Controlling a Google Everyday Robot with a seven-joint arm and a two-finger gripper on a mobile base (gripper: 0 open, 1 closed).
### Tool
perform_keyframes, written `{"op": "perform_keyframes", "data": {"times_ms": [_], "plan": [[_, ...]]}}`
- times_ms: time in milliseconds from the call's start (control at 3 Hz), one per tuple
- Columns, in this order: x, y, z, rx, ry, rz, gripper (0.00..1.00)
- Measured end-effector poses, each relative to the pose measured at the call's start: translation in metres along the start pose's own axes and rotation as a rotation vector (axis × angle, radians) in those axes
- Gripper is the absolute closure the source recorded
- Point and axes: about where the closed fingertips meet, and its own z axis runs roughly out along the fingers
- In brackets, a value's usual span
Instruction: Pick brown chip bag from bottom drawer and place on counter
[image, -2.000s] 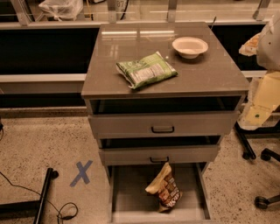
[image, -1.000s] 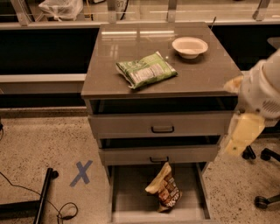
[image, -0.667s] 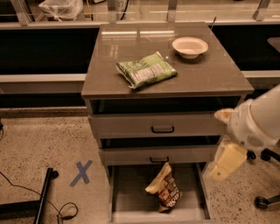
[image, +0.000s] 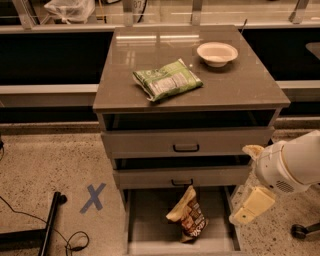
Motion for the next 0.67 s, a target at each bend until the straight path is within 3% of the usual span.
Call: {"op": "perform_keyframes", "data": {"times_ms": [333,667], "plan": [[0.000,0.000,0.000,0.000,0.000,0.000,0.00],[0.019,0.004,0.027,-0.017,-0.031,0.057,0.00]]}}
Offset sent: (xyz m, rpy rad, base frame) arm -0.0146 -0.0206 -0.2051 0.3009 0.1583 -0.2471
